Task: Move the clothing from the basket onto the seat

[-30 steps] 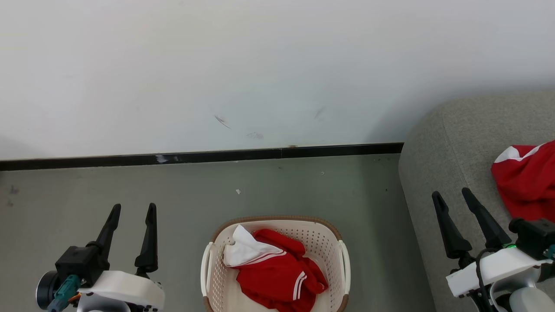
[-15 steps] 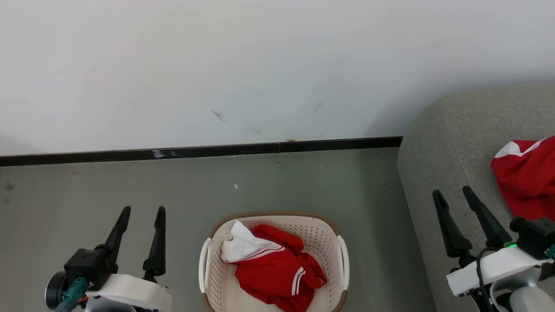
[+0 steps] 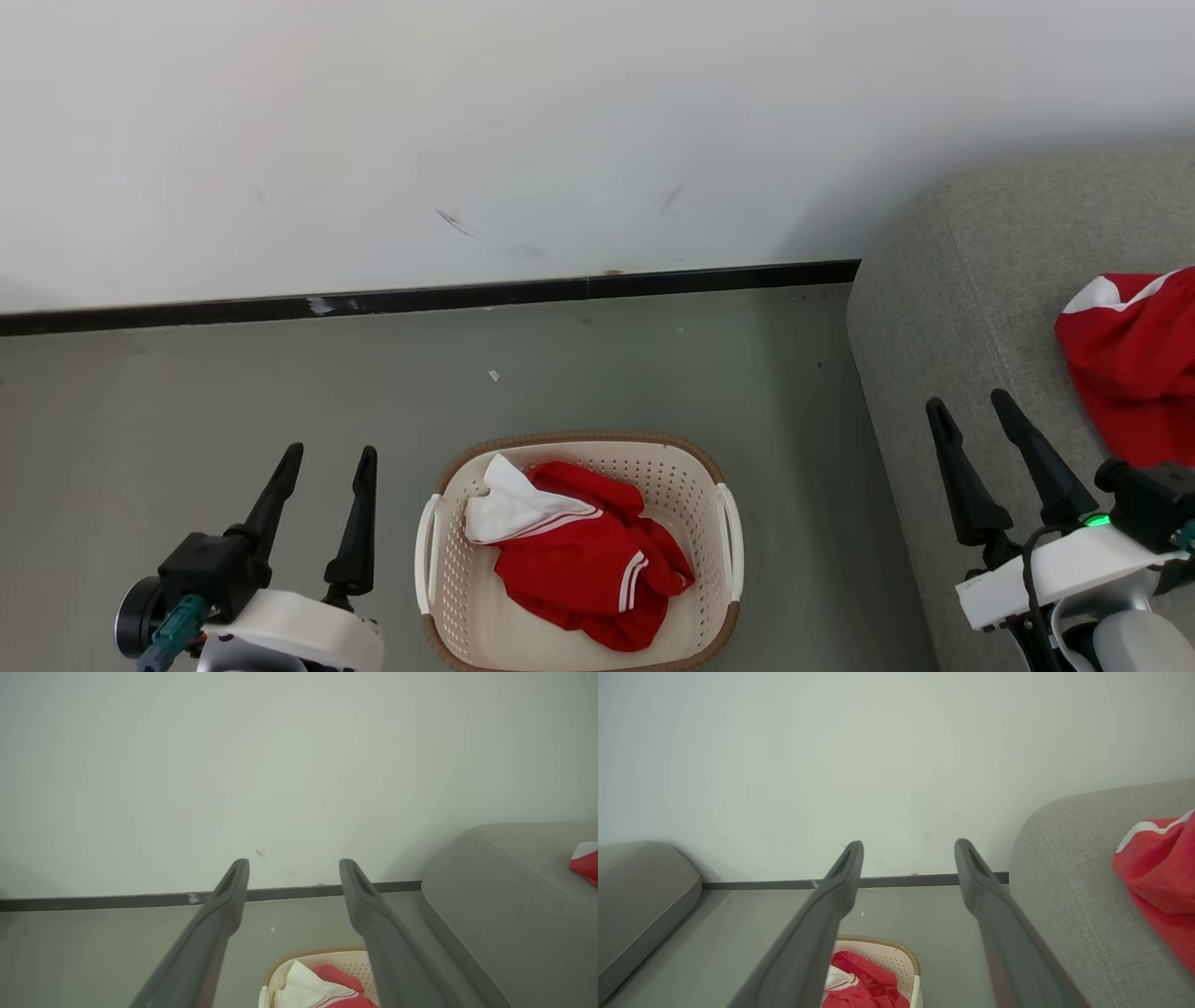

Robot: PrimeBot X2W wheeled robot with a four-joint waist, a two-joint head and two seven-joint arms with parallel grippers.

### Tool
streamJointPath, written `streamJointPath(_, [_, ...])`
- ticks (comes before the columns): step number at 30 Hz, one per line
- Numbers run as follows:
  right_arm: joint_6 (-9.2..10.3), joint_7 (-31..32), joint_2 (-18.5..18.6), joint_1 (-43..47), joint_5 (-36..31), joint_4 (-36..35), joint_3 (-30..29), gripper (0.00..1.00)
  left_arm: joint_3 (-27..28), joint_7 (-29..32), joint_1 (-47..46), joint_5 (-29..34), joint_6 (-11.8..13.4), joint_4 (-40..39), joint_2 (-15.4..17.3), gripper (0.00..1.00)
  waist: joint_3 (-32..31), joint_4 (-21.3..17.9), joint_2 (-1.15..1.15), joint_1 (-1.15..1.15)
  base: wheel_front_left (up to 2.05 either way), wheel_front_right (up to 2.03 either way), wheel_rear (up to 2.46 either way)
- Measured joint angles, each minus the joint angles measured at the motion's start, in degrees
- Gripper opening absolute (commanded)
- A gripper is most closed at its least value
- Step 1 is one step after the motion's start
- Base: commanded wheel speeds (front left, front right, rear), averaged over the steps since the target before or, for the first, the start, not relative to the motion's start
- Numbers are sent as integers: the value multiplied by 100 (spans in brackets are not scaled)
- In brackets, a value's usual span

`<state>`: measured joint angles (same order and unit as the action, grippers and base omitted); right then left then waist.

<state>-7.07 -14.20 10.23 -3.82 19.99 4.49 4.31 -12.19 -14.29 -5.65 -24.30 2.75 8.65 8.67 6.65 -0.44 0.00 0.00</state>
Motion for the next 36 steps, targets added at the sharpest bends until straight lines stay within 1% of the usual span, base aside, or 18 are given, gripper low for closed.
streamJointPath(10, [0,0,-18,-58,0,3,15,100,-42,0,-226,45,-98,123,-56,100,269,-113,0,0,0,0,0])
streamJointPath(22, [0,0,-31,-263,0,-41,8,100,-238,0,-489,174,-347,372,-138,100,617,-247,0,0,0,0,0])
streamJointPath(36, [0,-1,-94,-623,-1,-242,-94,100,-727,87,-1028,288,-650,964,-231,100,1109,-434,0,0,0,0,0])
